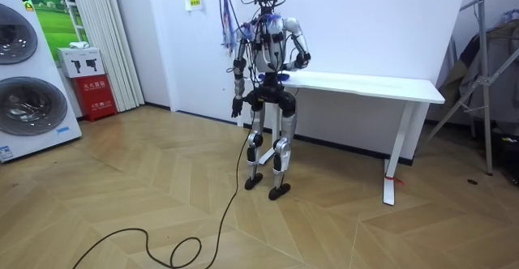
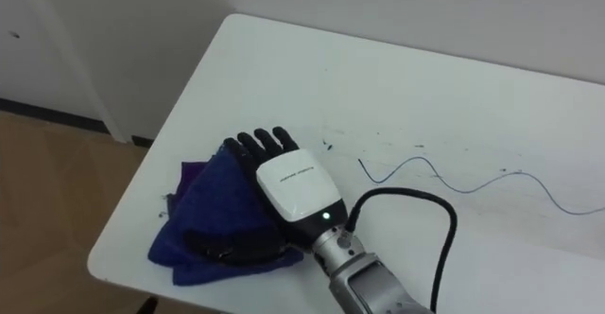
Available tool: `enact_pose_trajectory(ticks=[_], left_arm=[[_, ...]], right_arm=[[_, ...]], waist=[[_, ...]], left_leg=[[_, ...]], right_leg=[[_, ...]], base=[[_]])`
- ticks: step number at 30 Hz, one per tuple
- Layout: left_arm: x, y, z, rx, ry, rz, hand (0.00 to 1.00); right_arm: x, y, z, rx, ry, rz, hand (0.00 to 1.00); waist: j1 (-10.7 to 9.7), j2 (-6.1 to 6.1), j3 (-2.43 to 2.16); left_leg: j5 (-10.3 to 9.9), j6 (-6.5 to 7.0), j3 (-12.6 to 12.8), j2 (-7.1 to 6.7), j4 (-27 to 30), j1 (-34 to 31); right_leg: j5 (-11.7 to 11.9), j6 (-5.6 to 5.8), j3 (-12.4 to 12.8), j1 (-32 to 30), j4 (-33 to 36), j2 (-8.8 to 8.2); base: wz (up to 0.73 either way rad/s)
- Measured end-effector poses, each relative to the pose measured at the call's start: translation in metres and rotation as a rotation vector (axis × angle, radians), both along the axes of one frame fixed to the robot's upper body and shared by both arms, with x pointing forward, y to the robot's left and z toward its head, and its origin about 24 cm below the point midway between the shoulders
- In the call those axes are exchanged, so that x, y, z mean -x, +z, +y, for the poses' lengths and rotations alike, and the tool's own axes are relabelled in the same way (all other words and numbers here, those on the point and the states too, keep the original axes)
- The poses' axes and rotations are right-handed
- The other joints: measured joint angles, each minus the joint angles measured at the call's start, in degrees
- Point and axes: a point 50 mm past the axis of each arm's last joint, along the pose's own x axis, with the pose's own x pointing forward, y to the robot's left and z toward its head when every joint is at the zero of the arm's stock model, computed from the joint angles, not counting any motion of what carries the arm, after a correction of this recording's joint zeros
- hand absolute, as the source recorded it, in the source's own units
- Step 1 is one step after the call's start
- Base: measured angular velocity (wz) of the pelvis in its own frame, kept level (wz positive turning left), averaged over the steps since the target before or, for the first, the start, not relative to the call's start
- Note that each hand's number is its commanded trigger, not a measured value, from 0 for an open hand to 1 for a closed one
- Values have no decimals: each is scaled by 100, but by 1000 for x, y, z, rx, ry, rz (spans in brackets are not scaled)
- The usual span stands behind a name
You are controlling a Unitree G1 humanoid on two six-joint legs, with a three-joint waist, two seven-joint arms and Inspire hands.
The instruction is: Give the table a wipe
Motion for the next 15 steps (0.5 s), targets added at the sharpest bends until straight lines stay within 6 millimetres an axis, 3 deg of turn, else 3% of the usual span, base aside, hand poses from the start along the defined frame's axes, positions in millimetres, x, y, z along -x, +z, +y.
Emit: enact_pose_trajectory(ticks=[3,10,15], left_arm=[[3,0,2,-5,1,7,0],[12,-1,4,0,10,42,0],[3,1,0,15,7,2,0]], right_arm=[[0,-16,-9,45,-49,101,0],[-6,-20,-12,20,-67,136,0],[-11,-23,-15,29,-80,139,0]], waist=[[15,-55,34],[-19,-96,42],[-15,-89,53]], left_leg=[[1,0,-37,2,-51,81],[1,0,-109,-13,-50,159],[5,8,-80,-50,-6,100]], right_leg=[[0,0,-45,94,-2,3],[0,0,-58,175,-22,-12],[-2,4,-58,215,-92,-67]], base=[[10],[4],[2]])
